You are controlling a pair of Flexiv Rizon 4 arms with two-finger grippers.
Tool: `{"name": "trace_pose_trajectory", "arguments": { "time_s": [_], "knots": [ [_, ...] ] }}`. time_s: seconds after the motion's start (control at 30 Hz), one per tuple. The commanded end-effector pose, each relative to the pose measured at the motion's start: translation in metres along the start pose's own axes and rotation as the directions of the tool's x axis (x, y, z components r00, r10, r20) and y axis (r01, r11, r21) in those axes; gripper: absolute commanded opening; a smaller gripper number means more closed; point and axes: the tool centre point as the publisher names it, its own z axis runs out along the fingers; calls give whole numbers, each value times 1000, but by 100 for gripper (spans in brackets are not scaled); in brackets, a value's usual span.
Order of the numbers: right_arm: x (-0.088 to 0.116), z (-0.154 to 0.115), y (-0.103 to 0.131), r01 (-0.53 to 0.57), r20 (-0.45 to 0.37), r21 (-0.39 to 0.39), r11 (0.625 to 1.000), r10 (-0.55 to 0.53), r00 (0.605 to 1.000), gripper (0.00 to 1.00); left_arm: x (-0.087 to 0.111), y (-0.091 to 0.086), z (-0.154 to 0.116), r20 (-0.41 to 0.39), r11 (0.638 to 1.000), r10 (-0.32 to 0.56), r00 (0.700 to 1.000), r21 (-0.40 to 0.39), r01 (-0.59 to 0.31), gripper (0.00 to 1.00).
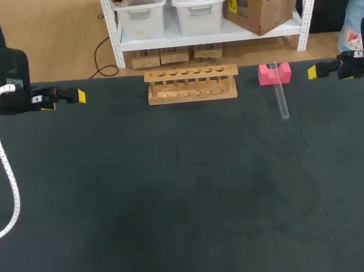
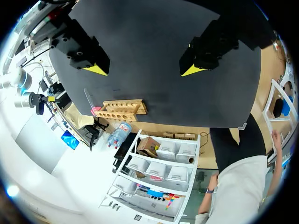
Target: Grasp the test tube, adjust it, and insert it.
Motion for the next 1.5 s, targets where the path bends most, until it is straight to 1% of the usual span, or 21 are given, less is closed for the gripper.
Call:
{"name": "trace_pose_trajectory", "arguments": {
  "time_s": [0.03,0.37,0.43,0.53,0.63,0.7,0.77,0.83,0.87,0.93,0.97,1.0,1.03,1.13,1.17,1.2,1.23,1.33,1.37,1.43,1.5],
  "knots": [
    [0,-1,1,0,-1,4,1000,0,1000,100,-1,-1,0,-5,1000,-1,1000,-6,1,100],
    [0,-1,1,0,-1,4,1000,0,1000,100,-1,-1,0,-5,1000,-1,1000,-6,1,100],
    [0,-1,1,0,-1,4,1000,0,1000,100,-7,2,6,-6,999,43,999,33,-43,100],
    [0,-1,1,0,-1,4,1000,0,1000,100,-16,7,13,-7,986,148,989,84,-147,100],
    [0,-1,1,0,-1,4,1000,0,1000,100,-29,19,20,-20,965,229,973,136,-225,100],
    [0,-1,1,0,-1,4,1000,0,1000,100,-37,25,24,-25,945,292,956,162,-284,100],
    [0,-1,1,0,-1,4,1000,0,1000,100,-47,32,28,-7,906,378,926,209,-368,100],
    [0,-1,1,0,-1,4,1000,0,1000,100,-58,38,32,33,859,456,889,244,-450,100],
    [0,-1,1,0,-1,4,1000,0,1000,100,-63,40,35,59,823,499,865,281,-494,100],
    [0,-1,1,0,-1,4,1000,0,1000,100,-73,45,42,72,775,563,823,299,-557,100],
    [0,-1,1,0,-1,4,1000,0,1000,100,-78,48,47,103,738,590,801,335,-586,100],
    [0,-1,1,0,-1,4,1000,0,1000,100,-81,49,50,117,718,607,786,343,-605,100],
    [0,-1,1,0,-1,4,1000,0,1000,100,-85,51,55,130,691,636,761,342,-636,100],
    [0,-1,1,0,-1,4,1000,0,1000,100,-94,58,71,177,599,699,693,384,-702,100],
    [0,-1,1,0,-1,4,1000,0,1000,100,-95,60,74,186,583,709,681,390,-713,100],
    [0,-1,1,0,-1,4,1000,0,1000,100,-97,62,78,201,557,724,659,392,-732,100],
    [0,-1,1,0,-1,4,1000,0,1000,100,-99,65,83,219,534,729,648,411,-739,100],
    [0,-1,1,0,-1,4,1000,0,1000,100,-105,71,92,258,483,744,616,428,-763,100],
    [0,-1,1,0,-1,4,1000,0,1000,100,-107,73,96,283,457,750,598,432,-778,100],
    [0,-1,1,0,-1,4,1000,0,1000,100,-111,75,101,319,418,759,568,430,-800,100],
    [0,-1,1,0,-1,4,1000,0,1000,100,-113,75,104,342,393,764,548,426,-815,100]
  ]
}}
